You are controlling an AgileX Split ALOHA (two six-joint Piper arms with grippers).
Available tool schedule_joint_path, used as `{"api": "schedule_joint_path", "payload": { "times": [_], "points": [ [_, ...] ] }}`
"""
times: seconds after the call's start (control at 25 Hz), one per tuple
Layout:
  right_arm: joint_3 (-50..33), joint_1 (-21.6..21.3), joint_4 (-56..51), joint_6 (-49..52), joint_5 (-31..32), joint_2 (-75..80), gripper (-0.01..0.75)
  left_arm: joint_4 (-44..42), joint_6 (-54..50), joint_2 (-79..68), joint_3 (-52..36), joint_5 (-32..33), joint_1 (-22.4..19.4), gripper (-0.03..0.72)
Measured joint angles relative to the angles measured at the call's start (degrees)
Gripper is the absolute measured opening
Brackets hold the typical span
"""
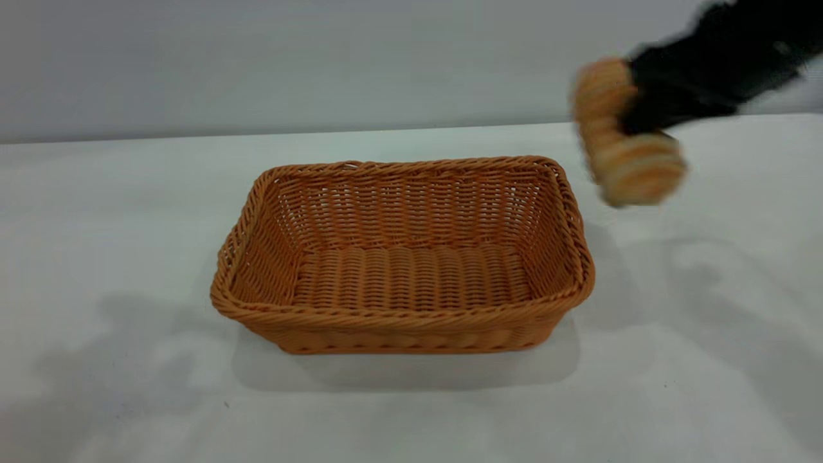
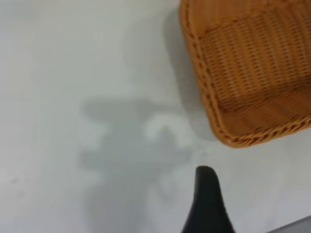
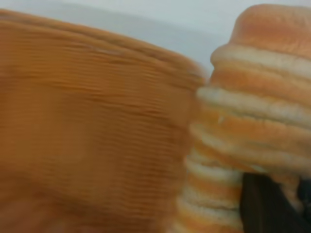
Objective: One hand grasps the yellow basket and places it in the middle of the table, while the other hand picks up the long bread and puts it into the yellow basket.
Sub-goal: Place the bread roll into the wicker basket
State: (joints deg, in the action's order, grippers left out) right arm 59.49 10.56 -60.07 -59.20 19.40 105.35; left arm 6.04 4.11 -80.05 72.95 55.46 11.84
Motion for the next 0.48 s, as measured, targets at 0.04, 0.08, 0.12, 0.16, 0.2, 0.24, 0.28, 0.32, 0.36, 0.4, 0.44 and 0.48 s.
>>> {"api": "schedule_joint_path", "payload": {
  "times": [0.04, 0.08, 0.12, 0.16, 0.2, 0.24, 0.28, 0.32, 0.36, 0.4, 0.44, 0.48],
  "points": [
    [0.1, 2.5, 0.1, 0.2, 0.5, -0.5, 0.049, -1.0, -0.9, 1.5, 0.0, 0.8, 0.0, 0.582],
    [0.2, 5.0, 0.0, 0.4, 0.6, -0.5, 0.049, -1.9, -1.7, 3.1, 0.0, 1.8, 0.0, 0.582],
    [0.2, 7.1, -0.3, 0.4, 0.5, -0.2, 0.049, -2.5, -2.3, 4.6, 0.0, 2.8, 0.0, 0.582],
    [0.6, 9.6, -0.6, 0.4, 0.0, 0.5, 0.049, -2.8, -2.5, 5.7, -0.1, 3.7, 0.0, 0.582],
    [1.3, 11.9, -1.3, 0.4, -1.1, 1.7, 0.051, -3.1, -2.8, 6.8, -0.1, 4.5, 0.0, 0.582],
    [2.3, 13.6, -2.0, 0.5, -2.6, 3.3, 0.057, -3.5, -3.1, 7.7, -0.1, 5.3, 0.0, 0.582],
    [3.2, 15.3, -2.6, 0.4, -4.0, 5.2, 0.063, -3.9, -3.3, 8.4, -0.1, 6.0, 0.0, 0.582],
    [4.7, 16.7, -3.0, 0.4, -5.5, 7.1, 0.072, -4.2, -3.5, 8.9, -0.3, 6.5, 0.0, 0.582],
    [6.4, 17.8, -3.2, 0.4, -6.4, 9.5, 0.083, -4.5, -3.6, 9.3, -0.7, 7.2, 0.0, 0.582],
    [8.2, 18.6, -3.4, 0.4, -6.8, 12.0, 0.095, -4.5, -3.8, 9.5, -0.9, 8.1, 0.0, 0.582],
    [9.7, 19.3, -3.5, 0.2, -7.0, 14.5, 0.114, -4.6, -4.1, 9.5, -1.1, 8.9, 0.0, 0.582],
    [11.3, 19.9, -3.6, 0.1, -7.1, 16.4, 0.14, -4.6, -4.1, 9.5, -1.1, 9.6, 0.0, 0.582]
  ]
}}
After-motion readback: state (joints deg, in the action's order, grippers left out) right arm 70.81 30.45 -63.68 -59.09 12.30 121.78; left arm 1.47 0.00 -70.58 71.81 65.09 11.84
